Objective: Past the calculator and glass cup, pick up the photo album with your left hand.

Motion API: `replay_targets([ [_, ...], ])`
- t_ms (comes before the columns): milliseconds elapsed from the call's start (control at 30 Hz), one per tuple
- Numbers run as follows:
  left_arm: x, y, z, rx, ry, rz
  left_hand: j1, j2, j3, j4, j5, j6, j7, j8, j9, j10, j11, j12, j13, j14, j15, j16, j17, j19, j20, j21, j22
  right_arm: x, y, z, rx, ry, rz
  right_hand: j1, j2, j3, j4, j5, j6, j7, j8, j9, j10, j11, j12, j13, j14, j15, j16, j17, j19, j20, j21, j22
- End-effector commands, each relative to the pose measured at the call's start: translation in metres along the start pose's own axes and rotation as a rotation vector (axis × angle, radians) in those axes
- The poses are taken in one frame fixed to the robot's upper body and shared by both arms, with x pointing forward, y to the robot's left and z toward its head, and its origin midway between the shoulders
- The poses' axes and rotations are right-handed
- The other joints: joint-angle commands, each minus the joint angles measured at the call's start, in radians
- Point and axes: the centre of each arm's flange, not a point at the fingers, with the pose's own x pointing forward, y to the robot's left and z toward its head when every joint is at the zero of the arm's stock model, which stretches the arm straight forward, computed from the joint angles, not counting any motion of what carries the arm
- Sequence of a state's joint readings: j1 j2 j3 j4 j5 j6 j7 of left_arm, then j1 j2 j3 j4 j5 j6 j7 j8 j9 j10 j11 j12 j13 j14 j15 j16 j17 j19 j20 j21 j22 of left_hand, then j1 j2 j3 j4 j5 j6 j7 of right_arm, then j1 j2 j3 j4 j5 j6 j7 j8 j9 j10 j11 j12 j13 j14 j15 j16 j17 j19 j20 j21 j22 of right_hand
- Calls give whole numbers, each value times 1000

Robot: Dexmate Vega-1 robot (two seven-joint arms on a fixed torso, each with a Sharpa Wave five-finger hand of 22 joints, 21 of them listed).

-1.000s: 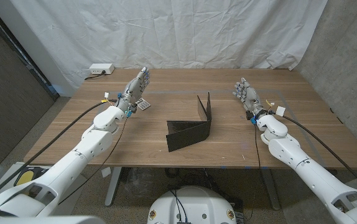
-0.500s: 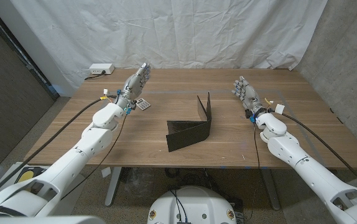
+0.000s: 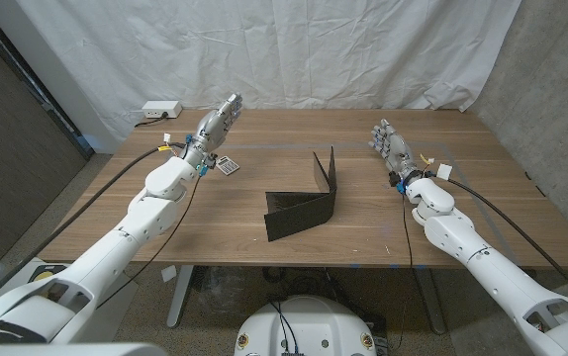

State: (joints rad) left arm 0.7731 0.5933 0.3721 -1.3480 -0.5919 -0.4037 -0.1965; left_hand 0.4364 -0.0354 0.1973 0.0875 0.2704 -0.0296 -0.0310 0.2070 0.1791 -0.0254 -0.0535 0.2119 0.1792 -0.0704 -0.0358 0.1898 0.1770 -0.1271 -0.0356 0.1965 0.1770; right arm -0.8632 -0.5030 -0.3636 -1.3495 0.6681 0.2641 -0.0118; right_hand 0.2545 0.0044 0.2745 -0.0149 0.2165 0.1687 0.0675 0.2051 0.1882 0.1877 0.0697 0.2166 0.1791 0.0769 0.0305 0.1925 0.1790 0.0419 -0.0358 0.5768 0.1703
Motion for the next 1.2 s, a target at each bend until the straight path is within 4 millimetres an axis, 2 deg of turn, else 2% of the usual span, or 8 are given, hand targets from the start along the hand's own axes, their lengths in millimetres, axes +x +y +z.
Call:
replay_targets([
  [33, 3, -3, 14, 42, -47, -34, 17, 2, 5, -11, 2, 18, -3, 4, 4, 13, -9, 2, 5, 12, -31, 4, 0, -3, -84, 2, 2, -3, -2, 4, 5, -21, -21, 11, 2, 4, -5, 0, 9, 1, 0, 2, 10, -3, 1, 4, 8, 1, 3, 4, 15, -25, -2, 1],
  [467, 7, -5, 18, 69, -75, -76, 40, 6, 10, -25, 1, 31, -6, 5, 4, 21, -11, 2, 5, 25, -37, 5, -1, -2, -86, 2, 2, 0, 0, 7, 3, -21, -22, 12, 4, 4, -7, -3, 10, 2, -1, 2, 9, -2, 0, 4, 8, -1, 2, 5, 18, -25, -9, 1],
  [533, 8, -4, 17, 62, -92, -75, 62, 8, 14, -39, 1, 52, 5, 9, 5, 27, -6, 1, 5, 33, -31, 3, -1, 8, -123, 5, 1, 0, 0, 7, 3, -22, -24, 12, 4, 4, -7, -3, 10, 2, -2, 2, 9, -1, 0, 4, 7, -1, 2, 5, 18, -24, -10, 1],
  [600, 9, -5, 17, 60, -100, -78, 75, 7, 16, -48, 0, 76, 8, 15, 5, 45, -1, 4, 5, 46, -27, 4, -2, 20, -142, 7, 0, 0, 0, 7, 7, -22, -23, 12, 4, 4, -7, -3, 10, 2, -2, 2, 10, 0, 0, 4, 7, -1, 2, 5, 18, -24, -11, 1],
  [667, 9, -4, 18, 71, -105, -89, 80, 7, 16, -51, 0, 81, 10, 15, 5, 51, 0, 6, 5, 51, -27, 5, -2, 25, -148, 9, 0, 0, 0, 7, 7, -25, -24, 12, 5, 4, -8, -4, 10, 2, -2, 2, 10, -1, 0, 4, 8, 0, 2, 5, 18, -24, -12, 1],
  [1200, 16, -8, 25, 123, -114, -120, 106, 8, 20, -68, 0, 77, -8, 7, 5, 49, -13, 0, 5, 51, -40, 0, -2, 22, -124, 4, -1, 2, -1, 5, 19, -28, -35, 14, 8, 4, -11, -7, 10, 2, -4, 2, 10, -1, -1, 4, 8, 0, 2, 5, 20, -23, -20, 2],
])
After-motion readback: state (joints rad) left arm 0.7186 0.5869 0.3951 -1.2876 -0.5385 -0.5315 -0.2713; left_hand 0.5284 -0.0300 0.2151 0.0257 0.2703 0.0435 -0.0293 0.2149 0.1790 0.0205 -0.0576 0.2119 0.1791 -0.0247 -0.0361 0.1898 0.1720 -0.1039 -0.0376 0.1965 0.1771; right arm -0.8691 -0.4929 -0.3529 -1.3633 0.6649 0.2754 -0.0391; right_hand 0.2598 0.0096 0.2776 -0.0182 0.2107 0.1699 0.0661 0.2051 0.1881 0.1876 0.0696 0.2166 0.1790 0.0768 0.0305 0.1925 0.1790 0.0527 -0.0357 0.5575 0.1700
